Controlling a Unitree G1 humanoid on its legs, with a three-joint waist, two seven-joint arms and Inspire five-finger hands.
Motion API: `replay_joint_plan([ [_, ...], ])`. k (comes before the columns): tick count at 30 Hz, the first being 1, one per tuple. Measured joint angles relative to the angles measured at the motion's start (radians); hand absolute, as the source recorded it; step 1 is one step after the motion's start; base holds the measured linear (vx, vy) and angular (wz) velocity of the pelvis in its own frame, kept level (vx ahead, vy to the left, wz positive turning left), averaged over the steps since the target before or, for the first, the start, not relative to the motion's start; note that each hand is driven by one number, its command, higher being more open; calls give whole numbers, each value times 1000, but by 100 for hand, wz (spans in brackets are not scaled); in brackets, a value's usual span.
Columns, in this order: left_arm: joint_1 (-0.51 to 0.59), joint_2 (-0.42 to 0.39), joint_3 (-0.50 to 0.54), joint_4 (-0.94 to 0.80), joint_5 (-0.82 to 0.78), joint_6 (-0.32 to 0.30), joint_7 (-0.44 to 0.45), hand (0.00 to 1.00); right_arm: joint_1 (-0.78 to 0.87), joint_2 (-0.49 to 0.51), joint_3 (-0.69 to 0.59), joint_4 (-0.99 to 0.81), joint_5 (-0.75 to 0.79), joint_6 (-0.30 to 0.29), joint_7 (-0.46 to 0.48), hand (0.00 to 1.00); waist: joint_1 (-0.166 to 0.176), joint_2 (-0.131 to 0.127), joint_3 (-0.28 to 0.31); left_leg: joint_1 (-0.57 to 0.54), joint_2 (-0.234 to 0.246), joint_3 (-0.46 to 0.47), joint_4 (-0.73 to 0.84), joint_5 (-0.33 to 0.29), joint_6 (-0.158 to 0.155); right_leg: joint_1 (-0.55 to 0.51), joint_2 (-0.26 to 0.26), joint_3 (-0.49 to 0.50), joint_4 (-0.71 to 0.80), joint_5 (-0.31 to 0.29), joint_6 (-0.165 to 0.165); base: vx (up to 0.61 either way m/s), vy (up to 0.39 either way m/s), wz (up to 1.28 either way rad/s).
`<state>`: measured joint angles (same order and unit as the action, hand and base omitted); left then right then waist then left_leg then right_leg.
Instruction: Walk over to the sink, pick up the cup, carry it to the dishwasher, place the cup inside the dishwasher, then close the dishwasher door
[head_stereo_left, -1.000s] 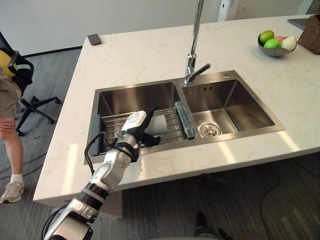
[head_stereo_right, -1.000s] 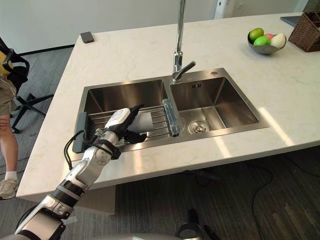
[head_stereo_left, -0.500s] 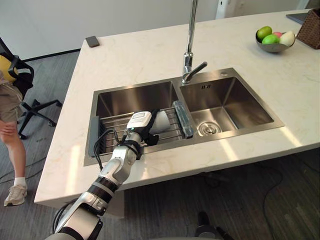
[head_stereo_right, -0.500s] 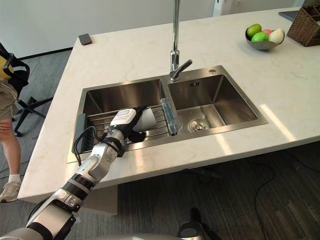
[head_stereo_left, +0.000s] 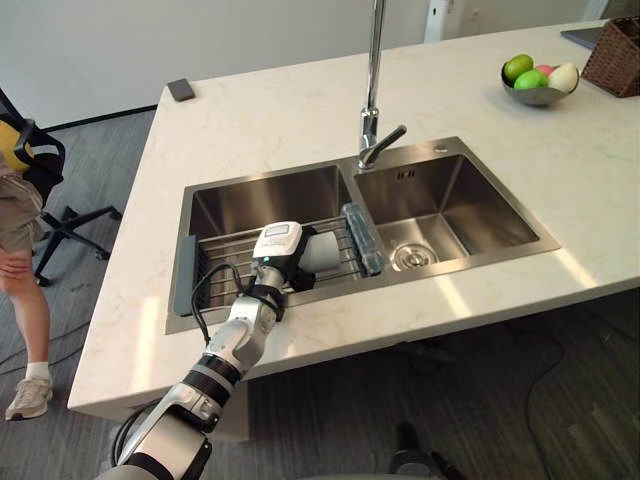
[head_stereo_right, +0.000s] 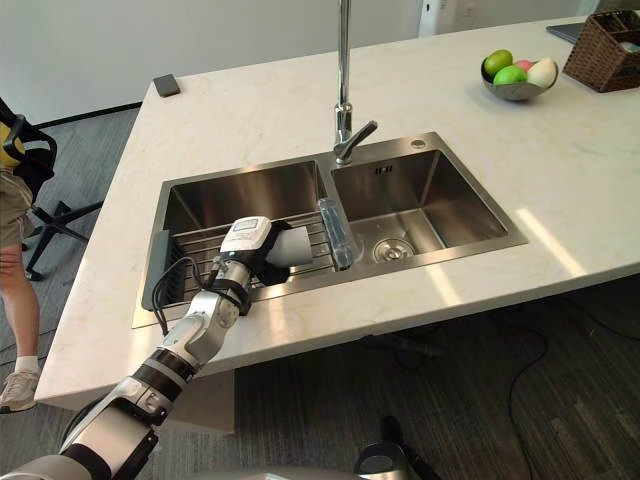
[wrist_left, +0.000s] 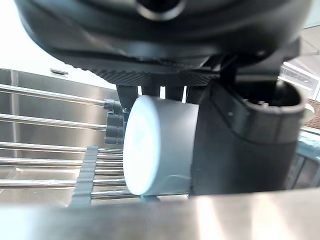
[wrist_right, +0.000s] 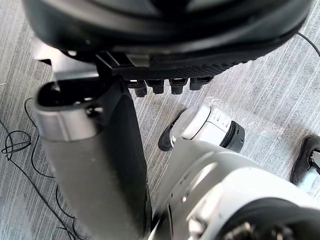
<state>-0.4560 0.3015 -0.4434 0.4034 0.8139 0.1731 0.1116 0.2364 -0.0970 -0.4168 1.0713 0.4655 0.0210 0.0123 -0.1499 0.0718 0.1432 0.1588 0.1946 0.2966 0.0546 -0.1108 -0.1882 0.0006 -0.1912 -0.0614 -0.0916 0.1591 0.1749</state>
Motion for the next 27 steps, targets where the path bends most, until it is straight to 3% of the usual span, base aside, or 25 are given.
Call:
replay_joint_plan([
  [8, -8, 44, -39, -29, -95, -32, 18, 0, 1, -13, 43, -7, 3, -11, -39, 100, 1, 13, 6, -10, -1, -14, -8, -1, -1, -5, 0, -10, 0, -5, 4, 0, 0, 2],
  [13, -4, 73, -57, -63, -195, -91, 61, 0, 1, -14, 50, -4, 2, -23, -42, 100, 6, 15, 5, -26, 0, -48, -7, 0, 0, -2, -1, -38, 0, -7, 1, 0, -8, 15],
  [19, 72, 78, -37, -175, -375, -125, 93, 0, -5, -18, 51, 0, 2, -25, -40, 100, 16, 23, 12, -46, 1, -110, -10, 16, 19, 26, -5, -137, 5, -11, 2, 14, -16, 29],
  [22, 135, 93, -5, -274, -465, -129, 83, 0, -8, -20, 65, -1, 2, -25, -38, 100, 34, 23, 12, -47, -5, -149, -14, 20, 24, 53, -12, -217, 6, -11, 2, 8, -2, 34],
  [27, 186, 117, 81, -461, -581, -140, 74, 0, -15, -35, 85, 0, 2, -16, -36, 100, 113, 25, 9, -92, -29, -217, -10, 45, 40, 71, -39, -291, 6, -15, 0, -28, 6, 47],
])
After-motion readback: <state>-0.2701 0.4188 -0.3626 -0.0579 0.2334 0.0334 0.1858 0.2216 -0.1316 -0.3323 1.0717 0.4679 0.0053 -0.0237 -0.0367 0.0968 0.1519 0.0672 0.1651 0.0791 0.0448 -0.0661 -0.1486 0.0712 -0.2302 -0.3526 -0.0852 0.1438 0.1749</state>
